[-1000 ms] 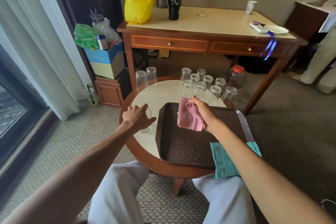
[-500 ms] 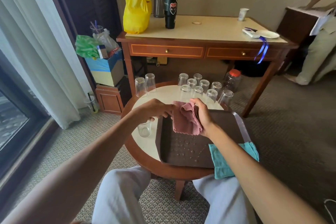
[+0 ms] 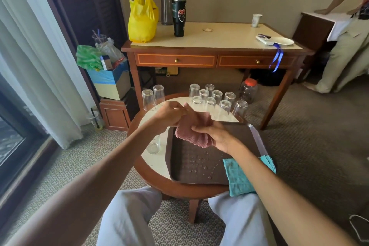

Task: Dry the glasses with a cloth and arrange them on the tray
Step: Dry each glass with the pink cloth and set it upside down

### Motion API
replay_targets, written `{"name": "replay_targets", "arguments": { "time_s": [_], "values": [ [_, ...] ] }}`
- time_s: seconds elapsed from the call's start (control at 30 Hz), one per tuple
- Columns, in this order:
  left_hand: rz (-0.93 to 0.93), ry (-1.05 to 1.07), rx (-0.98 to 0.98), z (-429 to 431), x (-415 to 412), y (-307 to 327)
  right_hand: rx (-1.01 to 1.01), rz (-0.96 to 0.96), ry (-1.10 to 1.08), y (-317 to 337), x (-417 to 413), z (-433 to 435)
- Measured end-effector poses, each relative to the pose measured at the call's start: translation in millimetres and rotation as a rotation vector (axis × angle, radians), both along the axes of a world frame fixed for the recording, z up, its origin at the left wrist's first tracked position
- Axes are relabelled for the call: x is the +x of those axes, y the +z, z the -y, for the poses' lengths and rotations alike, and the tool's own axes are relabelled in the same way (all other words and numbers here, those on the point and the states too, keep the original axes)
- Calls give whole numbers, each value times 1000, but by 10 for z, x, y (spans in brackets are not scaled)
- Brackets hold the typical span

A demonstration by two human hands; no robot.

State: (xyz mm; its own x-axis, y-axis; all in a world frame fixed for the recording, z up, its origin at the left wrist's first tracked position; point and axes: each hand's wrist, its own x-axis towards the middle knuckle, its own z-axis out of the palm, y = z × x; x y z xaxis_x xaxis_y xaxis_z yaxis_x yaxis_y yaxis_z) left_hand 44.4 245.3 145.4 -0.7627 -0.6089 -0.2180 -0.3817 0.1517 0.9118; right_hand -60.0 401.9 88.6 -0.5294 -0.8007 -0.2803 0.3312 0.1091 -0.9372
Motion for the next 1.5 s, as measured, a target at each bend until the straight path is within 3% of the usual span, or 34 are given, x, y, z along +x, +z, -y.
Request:
{"name": "replay_targets", "arguments": {
  "time_s": [0.2,0.3,0.37,0.53,0.63,0.73,0.83,1.07,1.23,1.4,1.5],
  "values": [
    [45,9,-1,47,13,-68,75,88,-199,-73,-68,72],
    [43,21,93,62,33,-93,50,80,-247,-57,-73,70],
    [14,33,144,78,48,-108,46,46,-268,-74,-111,74],
    [6,85,0,133,61,-201,155,-169,-401,-134,-262,70],
    [16,-24,-10,127,80,-154,96,-318,-266,-84,-252,28],
    [45,-180,-276,144,86,-114,87,-469,-63,-45,-267,-28],
    [87,-201,-524,132,113,-101,171,-715,-48,-53,-269,-4],
    [55,-185,-703,128,122,-74,201,-928,-19,62,-254,-5],
    [164,-203,-657,135,105,13,261,-839,50,115,-269,-23],
    [132,-199,-130,121,89,-13,184,-536,123,174,-203,-65],
    [84,-163,-153,142,84,-81,168,-426,166,225,-172,-89]
  ]
}}
